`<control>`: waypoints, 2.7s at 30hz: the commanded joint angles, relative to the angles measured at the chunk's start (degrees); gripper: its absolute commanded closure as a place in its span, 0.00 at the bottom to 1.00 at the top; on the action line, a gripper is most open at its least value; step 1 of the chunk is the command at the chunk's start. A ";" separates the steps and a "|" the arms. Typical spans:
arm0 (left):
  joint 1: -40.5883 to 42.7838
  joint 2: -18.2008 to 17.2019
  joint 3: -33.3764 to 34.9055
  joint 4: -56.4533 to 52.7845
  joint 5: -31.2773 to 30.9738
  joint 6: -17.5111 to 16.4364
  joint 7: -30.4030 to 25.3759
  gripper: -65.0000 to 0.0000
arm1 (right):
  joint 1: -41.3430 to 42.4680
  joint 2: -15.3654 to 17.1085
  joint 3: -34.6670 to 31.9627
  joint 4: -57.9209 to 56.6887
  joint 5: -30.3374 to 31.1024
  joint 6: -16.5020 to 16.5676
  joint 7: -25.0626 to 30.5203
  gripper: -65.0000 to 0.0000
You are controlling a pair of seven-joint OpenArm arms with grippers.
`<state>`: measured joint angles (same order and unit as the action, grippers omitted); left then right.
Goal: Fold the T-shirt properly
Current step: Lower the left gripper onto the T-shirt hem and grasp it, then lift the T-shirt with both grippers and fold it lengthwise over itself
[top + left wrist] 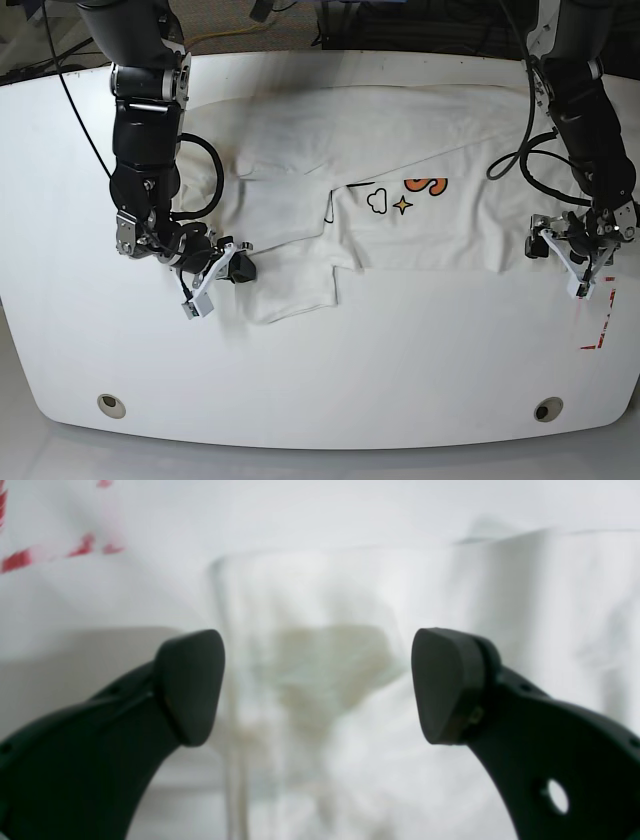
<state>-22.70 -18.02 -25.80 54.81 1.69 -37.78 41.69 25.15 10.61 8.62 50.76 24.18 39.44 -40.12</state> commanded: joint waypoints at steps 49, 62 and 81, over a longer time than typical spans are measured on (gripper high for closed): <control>-1.96 -2.42 1.93 -11.07 -14.57 4.59 -10.00 1.00 | 1.36 0.25 0.30 1.24 0.83 0.56 1.57 0.96; 0.15 -2.59 2.11 -1.05 -13.17 8.72 -9.47 1.00 | 2.85 0.86 0.21 5.02 1.18 0.56 -0.10 1.00; 13.51 -0.75 -5.10 31.30 -13.17 4.15 7.67 1.00 | -4.62 3.76 0.30 32.53 1.27 0.56 -12.85 1.00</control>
<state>-9.54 -17.61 -30.37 83.13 -11.33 -33.12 49.04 20.58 13.17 8.64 79.72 24.75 39.94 -53.04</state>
